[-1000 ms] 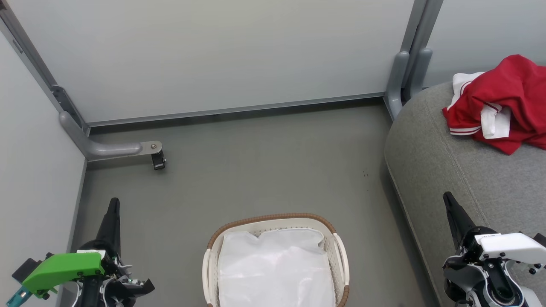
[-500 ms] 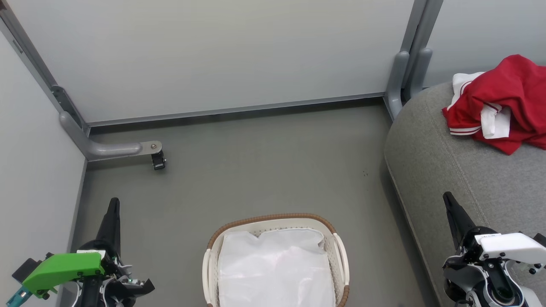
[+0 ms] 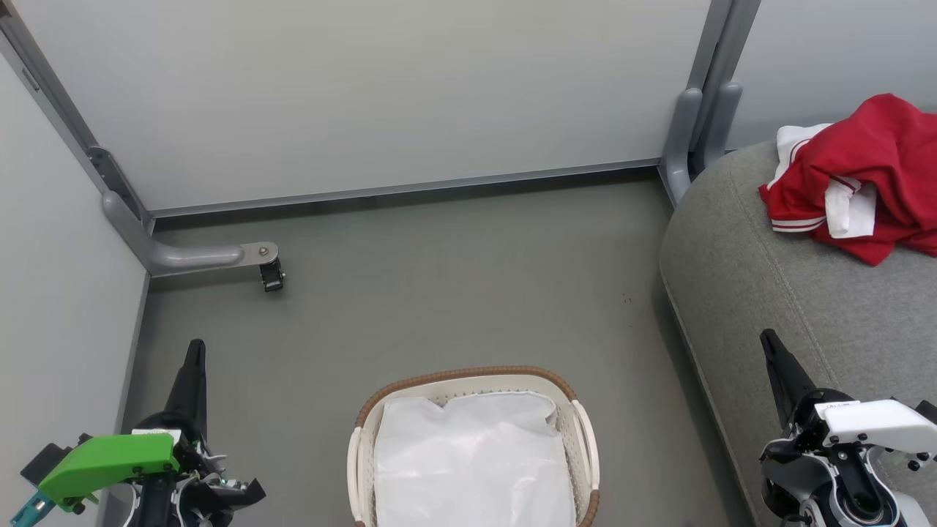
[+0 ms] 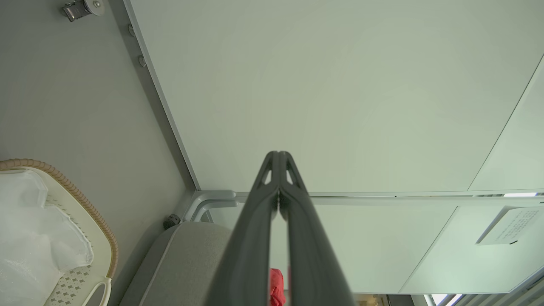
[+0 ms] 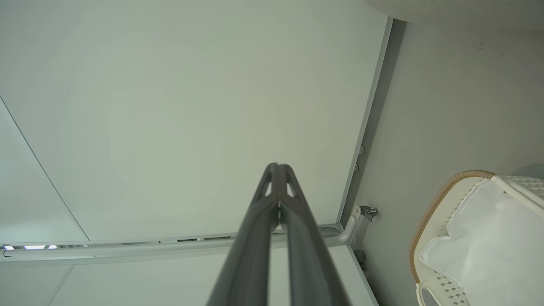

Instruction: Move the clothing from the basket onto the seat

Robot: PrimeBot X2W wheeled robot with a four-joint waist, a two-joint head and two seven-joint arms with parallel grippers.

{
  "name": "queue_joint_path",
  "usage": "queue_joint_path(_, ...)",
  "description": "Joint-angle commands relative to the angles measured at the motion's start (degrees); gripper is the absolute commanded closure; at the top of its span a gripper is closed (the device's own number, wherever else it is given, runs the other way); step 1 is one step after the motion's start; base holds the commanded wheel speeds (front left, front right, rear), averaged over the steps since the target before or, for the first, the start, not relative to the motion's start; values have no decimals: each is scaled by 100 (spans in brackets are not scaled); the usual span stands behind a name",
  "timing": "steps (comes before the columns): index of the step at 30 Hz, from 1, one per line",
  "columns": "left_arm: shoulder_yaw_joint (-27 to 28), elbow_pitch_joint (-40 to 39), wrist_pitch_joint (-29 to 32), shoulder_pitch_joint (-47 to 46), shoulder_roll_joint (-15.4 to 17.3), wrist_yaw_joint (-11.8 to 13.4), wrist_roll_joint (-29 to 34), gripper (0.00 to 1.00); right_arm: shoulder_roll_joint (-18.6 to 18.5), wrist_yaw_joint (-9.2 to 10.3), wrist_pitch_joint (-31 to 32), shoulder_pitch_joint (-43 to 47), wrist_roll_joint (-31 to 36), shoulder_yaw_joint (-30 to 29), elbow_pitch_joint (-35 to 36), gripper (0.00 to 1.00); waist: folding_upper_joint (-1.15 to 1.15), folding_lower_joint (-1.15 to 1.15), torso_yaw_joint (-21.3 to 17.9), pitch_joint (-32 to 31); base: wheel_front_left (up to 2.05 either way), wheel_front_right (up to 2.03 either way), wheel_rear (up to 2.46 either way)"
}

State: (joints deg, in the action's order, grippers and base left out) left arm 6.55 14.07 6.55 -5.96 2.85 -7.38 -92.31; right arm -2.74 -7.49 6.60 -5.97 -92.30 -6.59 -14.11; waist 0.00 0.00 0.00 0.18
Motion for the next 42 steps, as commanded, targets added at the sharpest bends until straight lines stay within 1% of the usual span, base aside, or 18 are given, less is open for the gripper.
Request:
queue_joint_path(1, 11, -9, 16, -59, 1, -31, -20, 100, -28, 0, 16, -45, -12, -12, 25, 100, 0, 0, 0, 0, 0, 0, 0)
queue_joint_path(42, 10, -10, 16, -59, 1, -31, -20, 100, -28, 0, 16, -46, -11, -13, 25, 100, 0, 0, 0, 0, 0, 0, 0)
